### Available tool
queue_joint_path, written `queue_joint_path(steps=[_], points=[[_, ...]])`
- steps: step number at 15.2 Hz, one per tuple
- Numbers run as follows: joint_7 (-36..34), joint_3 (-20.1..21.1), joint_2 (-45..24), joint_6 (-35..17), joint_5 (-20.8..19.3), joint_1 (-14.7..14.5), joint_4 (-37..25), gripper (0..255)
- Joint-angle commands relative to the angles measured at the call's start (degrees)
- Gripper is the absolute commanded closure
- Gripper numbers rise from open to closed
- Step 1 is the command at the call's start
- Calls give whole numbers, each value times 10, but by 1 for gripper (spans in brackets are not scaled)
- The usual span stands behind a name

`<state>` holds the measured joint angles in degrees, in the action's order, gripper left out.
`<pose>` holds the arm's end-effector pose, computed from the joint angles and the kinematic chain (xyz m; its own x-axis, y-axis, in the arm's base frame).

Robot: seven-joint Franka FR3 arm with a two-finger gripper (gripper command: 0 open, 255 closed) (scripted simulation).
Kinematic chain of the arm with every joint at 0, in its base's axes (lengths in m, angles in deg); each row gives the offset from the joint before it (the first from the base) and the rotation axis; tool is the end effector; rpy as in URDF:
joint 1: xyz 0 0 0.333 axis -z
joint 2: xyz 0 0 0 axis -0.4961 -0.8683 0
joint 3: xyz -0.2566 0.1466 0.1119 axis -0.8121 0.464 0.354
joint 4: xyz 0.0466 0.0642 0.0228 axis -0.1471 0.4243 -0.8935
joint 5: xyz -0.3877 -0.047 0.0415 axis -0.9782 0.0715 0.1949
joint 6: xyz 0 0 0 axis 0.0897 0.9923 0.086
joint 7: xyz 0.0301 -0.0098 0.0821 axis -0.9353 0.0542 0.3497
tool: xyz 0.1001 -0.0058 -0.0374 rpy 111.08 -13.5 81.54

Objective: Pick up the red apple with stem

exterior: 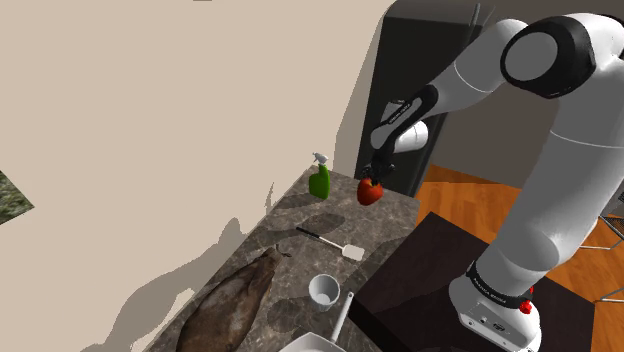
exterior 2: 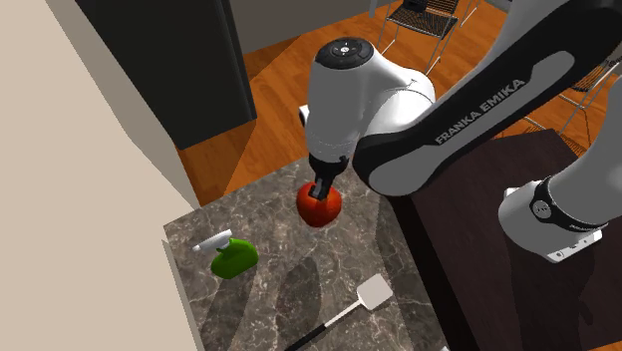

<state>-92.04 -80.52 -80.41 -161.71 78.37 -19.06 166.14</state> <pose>0.4644 -0.1599 0.2274 0.8066 -0.5908 0.0181 -0.5897 -0.8065 -0.0440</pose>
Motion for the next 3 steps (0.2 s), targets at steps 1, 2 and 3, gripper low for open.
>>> queue_joint_path(steps=[1, 2, 3], points=[[-7, -3, 16, 16, -7, -2, 0, 255], [-7, -3, 17, 17, -8, -2, 0, 255], [-7, -3, 17, 17, -8, -2, 0, 255]])
